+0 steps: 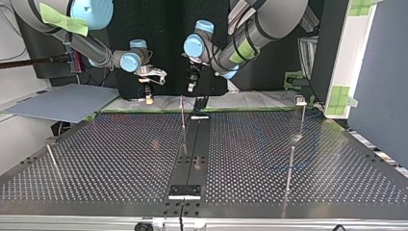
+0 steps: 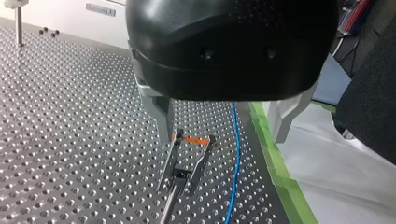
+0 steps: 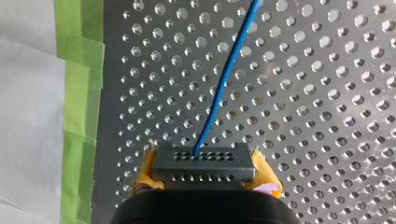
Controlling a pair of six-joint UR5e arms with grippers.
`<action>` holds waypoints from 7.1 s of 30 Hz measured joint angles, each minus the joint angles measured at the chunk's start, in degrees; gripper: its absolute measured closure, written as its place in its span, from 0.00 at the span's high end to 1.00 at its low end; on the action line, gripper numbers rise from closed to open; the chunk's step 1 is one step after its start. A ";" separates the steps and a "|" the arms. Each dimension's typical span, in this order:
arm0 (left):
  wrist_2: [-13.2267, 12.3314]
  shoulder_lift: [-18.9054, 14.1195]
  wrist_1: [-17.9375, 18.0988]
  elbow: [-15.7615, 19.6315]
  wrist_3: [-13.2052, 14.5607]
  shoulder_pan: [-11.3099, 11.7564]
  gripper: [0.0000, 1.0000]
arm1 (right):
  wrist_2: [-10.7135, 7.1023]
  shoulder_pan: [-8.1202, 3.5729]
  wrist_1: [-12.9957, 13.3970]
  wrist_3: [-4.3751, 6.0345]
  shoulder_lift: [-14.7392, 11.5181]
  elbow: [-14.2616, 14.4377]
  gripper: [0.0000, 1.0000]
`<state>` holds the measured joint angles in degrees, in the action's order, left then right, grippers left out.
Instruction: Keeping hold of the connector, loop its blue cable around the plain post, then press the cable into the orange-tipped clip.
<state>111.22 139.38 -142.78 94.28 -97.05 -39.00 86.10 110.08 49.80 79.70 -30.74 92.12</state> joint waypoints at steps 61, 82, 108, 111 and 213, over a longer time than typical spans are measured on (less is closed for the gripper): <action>1.55 -2.04 -15.42 -8.41 -2.07 3.78 1.00 | -3.11 1.25 -0.62 -2.23 0.04 1.99 0.00; 6.31 -6.28 -27.02 -16.67 1.71 4.51 1.00 | -5.21 1.27 -0.37 -3.61 0.62 2.48 0.00; 6.54 -0.05 -42.03 -23.73 6.97 6.52 1.00 | -5.37 1.29 0.09 -3.74 0.80 2.43 0.00; 6.52 1.21 -43.58 -25.10 7.82 6.66 1.00 | -5.33 1.36 0.08 -3.74 0.80 2.42 0.00; 2.06 24.66 -59.17 -42.56 6.62 9.21 1.00 | -5.40 1.55 0.51 -3.40 0.80 2.03 0.00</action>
<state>113.28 164.04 -201.95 51.71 -90.43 -29.78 80.69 111.63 50.31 76.30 -29.94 94.14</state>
